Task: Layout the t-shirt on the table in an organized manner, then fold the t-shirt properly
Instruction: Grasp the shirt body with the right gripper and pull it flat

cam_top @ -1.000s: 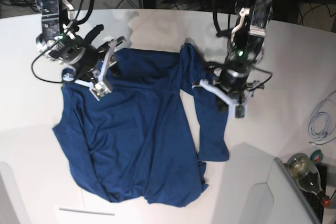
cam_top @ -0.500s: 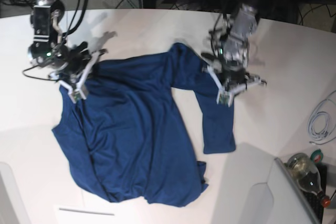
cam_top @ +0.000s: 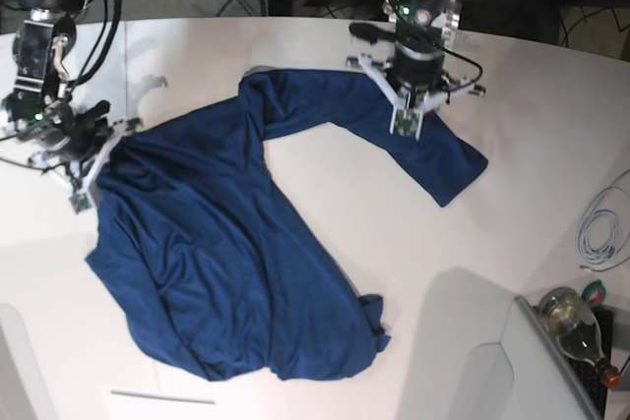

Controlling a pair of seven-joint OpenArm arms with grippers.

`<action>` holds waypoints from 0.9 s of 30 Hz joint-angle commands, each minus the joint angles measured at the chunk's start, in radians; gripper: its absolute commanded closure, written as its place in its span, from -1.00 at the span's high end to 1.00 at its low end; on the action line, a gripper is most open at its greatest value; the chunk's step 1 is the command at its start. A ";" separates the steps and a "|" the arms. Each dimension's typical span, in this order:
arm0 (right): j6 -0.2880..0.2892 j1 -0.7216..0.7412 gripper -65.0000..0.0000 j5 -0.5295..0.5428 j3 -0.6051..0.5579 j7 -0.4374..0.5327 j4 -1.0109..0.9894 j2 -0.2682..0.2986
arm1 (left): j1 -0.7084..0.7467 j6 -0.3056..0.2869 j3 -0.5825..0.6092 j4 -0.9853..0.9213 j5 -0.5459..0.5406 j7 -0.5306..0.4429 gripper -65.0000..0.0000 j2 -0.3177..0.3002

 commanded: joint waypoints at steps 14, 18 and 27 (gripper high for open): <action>-0.239 0.380 0.25 0.013 -0.725 0.120 -0.312 -0.155 | 0.087 -0.088 -0.642 0.115 -0.411 -0.023 -1.00 -0.009; -0.259 0.498 0.26 0.015 -0.780 0.225 -0.560 -0.216 | 0.134 -0.177 -0.772 0.115 -0.408 -0.021 -1.00 0.000; -0.262 0.641 0.24 0.018 -0.779 0.475 -0.996 -0.247 | 0.163 -0.194 -0.860 0.109 -0.406 -0.021 -1.00 0.001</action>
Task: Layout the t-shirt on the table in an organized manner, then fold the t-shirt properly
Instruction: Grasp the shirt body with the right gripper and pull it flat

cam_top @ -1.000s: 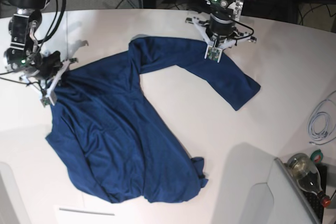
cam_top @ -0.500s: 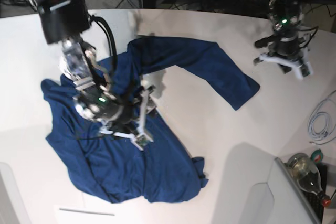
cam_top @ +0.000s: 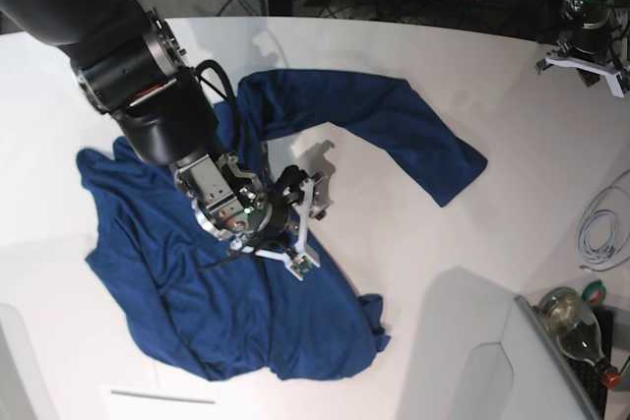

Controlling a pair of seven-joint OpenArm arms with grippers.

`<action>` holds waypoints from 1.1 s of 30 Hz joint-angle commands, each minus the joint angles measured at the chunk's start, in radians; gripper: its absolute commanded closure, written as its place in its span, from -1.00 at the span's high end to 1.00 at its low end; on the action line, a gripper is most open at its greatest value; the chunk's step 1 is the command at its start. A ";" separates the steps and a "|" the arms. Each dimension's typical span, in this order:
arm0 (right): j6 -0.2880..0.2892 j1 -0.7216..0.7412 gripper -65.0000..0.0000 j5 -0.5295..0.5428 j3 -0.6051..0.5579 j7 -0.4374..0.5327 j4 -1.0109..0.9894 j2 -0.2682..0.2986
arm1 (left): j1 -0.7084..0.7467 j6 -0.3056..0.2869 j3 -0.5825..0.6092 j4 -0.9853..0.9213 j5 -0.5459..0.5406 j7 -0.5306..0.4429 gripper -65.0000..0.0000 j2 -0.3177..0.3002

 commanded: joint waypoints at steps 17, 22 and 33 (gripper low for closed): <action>0.007 -0.451 -0.98 0.001 0.006 -0.407 0.962 0.149 | -0.071 -0.012 0.110 0.014 0.008 -0.023 -1.00 -0.025; 0.008 -0.634 -0.98 0.001 0.101 -0.519 1.310 0.214 | -0.128 -0.012 0.260 -0.006 0.008 -0.023 -0.98 -0.023; 0.008 -0.792 -0.94 -0.001 0.316 -0.539 1.304 0.284 | -0.306 -0.011 0.409 -0.194 0.008 -0.023 -0.62 -0.020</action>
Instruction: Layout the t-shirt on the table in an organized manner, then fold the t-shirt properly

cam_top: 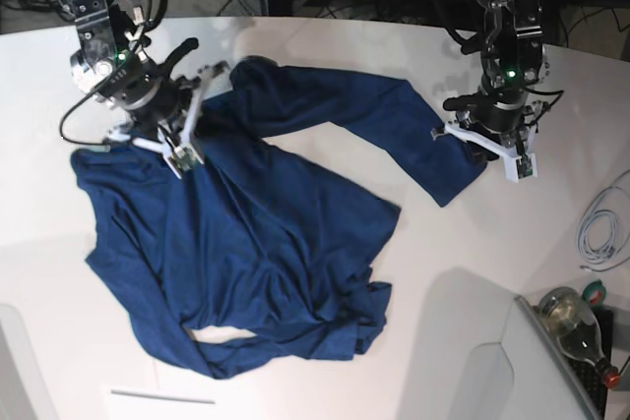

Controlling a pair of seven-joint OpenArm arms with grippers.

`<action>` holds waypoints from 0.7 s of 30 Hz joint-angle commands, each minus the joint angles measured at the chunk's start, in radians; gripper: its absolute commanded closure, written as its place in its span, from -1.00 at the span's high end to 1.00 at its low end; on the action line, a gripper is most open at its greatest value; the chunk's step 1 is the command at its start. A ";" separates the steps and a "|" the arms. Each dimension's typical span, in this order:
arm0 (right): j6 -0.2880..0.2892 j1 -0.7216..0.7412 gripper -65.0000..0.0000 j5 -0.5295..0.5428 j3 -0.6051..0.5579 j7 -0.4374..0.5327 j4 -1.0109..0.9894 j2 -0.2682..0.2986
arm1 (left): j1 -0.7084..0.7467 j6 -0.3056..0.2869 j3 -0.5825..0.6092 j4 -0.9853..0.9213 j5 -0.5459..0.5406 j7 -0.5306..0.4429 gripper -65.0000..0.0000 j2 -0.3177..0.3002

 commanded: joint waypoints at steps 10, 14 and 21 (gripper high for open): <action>-0.006 0.049 0.02 0.006 0.010 -0.031 0.101 0.000 | -0.040 0.003 0.036 0.024 -0.006 -0.029 -0.42 -0.007; -0.006 0.077 0.02 0.006 0.010 -0.031 0.067 -0.023 | -0.088 0.003 0.169 0.029 -0.007 -0.030 0.39 -0.004; -0.006 0.077 0.02 0.005 0.016 -0.030 0.066 -0.021 | -0.241 0.003 0.206 -0.156 -0.007 -0.033 0.57 0.087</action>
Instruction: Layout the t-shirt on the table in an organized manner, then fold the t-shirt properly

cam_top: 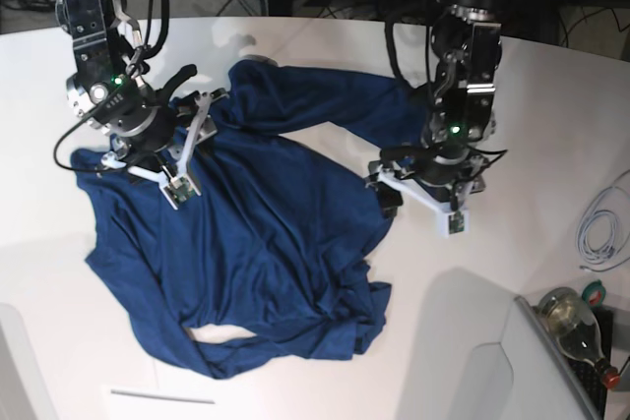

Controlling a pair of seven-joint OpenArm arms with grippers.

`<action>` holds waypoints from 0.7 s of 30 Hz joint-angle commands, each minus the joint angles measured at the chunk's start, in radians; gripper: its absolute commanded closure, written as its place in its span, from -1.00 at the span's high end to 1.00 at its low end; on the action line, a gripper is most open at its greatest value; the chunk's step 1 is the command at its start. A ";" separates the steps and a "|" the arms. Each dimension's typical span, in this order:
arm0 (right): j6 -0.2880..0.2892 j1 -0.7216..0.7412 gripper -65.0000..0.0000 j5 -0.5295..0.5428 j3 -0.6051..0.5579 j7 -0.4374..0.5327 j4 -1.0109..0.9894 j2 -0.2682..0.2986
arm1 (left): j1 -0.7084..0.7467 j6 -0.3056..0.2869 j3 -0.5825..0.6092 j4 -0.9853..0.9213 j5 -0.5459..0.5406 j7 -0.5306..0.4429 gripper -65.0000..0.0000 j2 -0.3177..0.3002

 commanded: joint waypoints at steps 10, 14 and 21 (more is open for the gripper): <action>-0.010 -0.025 0.04 0.006 0.175 0.117 0.014 -0.019 | -0.195 -0.004 0.003 -0.387 -0.003 -0.157 0.50 0.091; 0.001 -0.022 0.05 0.006 0.491 0.179 0.014 -0.152 | -0.211 -0.004 0.001 -0.454 -0.003 -0.160 -0.47 0.094; 0.168 0.061 0.58 0.151 0.752 0.096 -0.201 -0.174 | -0.177 -0.004 0.001 -0.381 -0.003 -0.152 -1.00 0.060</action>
